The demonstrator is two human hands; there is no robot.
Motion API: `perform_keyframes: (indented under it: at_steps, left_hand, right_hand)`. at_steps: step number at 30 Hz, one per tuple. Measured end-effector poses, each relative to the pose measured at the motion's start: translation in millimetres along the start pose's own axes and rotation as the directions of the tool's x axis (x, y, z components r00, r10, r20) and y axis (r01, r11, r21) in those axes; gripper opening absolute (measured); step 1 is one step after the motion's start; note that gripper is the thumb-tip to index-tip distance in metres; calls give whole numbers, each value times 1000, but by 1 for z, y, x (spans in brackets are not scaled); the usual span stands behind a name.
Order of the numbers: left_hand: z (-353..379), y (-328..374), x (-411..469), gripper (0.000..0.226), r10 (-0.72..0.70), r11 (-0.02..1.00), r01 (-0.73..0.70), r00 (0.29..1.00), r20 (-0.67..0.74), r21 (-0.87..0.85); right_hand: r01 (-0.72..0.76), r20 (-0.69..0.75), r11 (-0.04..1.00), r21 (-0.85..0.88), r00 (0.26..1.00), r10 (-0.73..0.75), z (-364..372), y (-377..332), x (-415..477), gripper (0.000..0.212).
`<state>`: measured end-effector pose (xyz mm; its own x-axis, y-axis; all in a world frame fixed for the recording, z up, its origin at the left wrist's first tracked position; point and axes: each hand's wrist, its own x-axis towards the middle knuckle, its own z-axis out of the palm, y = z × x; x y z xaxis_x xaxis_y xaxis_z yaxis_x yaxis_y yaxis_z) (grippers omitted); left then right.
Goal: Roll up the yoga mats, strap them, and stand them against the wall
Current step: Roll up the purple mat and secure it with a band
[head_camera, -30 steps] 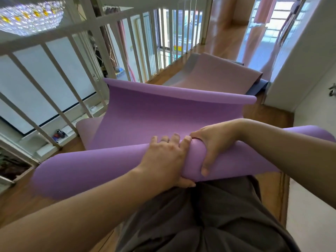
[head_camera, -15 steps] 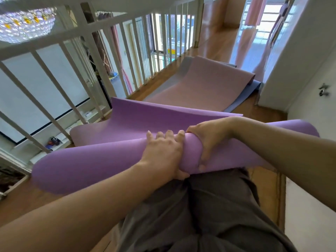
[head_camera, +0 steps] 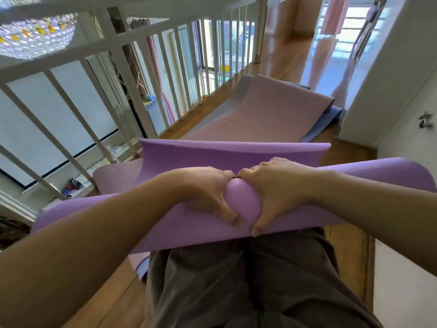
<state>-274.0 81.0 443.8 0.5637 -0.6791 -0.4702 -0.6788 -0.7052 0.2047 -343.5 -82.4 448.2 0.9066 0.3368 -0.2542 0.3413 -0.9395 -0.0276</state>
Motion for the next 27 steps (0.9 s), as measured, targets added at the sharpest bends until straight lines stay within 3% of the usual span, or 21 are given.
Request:
perform_keyframes:
  at_steps: [3, 6, 10, 13, 15, 19, 22, 27]
  left_hand:
    - [10, 4, -1, 86, 18, 1000, -17, 997, 75, -9]
    - [17, 3, -2, 89, -19, 999, 21, 998, 52, -42]
    - [32, 12, -20, 102, 16, 965, 38, 979, -202, 258]
    - [50, 19, -26, 108, 66, 934, 60, 940, -334, 353]
    - [48, 15, -22, 109, 57, 948, 55, 940, -336, 312]
    - [28, 4, -11, 105, 27, 991, 0, 978, -207, 131]
    - [16, 0, -4, 98, 1, 1000, 3, 990, -140, 26]
    - [41, 17, -9, 111, -58, 950, 144, 953, -297, 277]
  right_hand:
    - [-1, 75, 999, 44, 997, -2, 9, -5, -5, 92]
    - [-27, 108, 994, 104, 994, 16, 17, -3, 2, 96]
    - [-26, 171, 987, 158, 985, -2, 17, 3, 8, 98]
    - [-54, 221, 976, 213, 975, 6, 13, 4, 13, 95]
    - [-60, 216, 985, 162, 976, 24, 10, 1, 11, 96]
    - [-56, 19, 991, -119, 998, 58, 16, -10, -8, 110]
    - [-73, -29, 994, -84, 997, 71, 26, -12, -12, 115]
    - [-85, 71, 993, 82, 994, 80, 12, 7, 7, 111]
